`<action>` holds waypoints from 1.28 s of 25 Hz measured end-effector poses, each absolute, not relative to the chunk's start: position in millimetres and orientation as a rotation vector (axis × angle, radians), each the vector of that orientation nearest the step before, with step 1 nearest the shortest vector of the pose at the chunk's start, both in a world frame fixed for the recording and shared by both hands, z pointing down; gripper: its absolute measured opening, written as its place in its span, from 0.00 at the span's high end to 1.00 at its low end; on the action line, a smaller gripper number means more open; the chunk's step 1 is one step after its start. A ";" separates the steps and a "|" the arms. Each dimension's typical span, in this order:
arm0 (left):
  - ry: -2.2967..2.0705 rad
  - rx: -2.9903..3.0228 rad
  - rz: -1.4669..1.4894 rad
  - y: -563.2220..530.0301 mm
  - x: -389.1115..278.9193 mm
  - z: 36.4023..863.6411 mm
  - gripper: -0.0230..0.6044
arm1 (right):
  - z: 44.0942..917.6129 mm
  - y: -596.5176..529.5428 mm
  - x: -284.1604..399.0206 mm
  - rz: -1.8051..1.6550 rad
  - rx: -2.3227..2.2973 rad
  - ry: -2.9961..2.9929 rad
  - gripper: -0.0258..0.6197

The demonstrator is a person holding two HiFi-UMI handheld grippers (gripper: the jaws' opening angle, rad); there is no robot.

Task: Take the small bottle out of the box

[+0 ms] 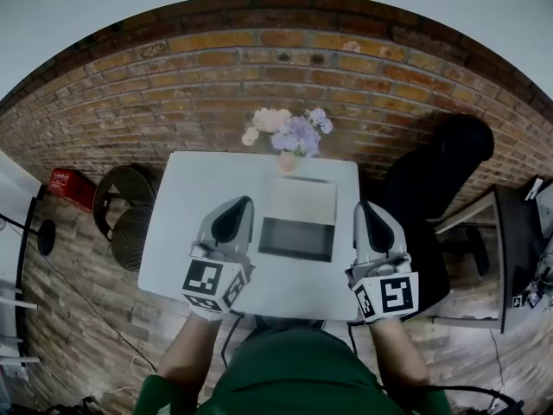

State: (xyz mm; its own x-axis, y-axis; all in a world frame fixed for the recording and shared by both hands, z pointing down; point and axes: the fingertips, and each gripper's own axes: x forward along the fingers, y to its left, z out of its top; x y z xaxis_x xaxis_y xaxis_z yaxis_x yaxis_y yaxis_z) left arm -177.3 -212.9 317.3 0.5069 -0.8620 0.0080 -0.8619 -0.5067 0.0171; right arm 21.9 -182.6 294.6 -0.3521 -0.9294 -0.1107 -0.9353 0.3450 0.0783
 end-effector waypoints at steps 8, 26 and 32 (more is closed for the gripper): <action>-1.559 2.711 0.007 -216.4 -180.3 317.7 0.94 | 302.7 -188.6 28.9 0.116 -1.765 2.521 0.96; -1.555 2.709 0.022 -217.3 -178.0 318.7 0.94 | 309.3 -188.9 28.2 0.066 -1.737 2.539 0.96; -1.564 2.708 0.021 -216.1 -178.9 316.5 0.94 | 310.8 -188.5 27.4 0.057 -1.724 2.545 0.96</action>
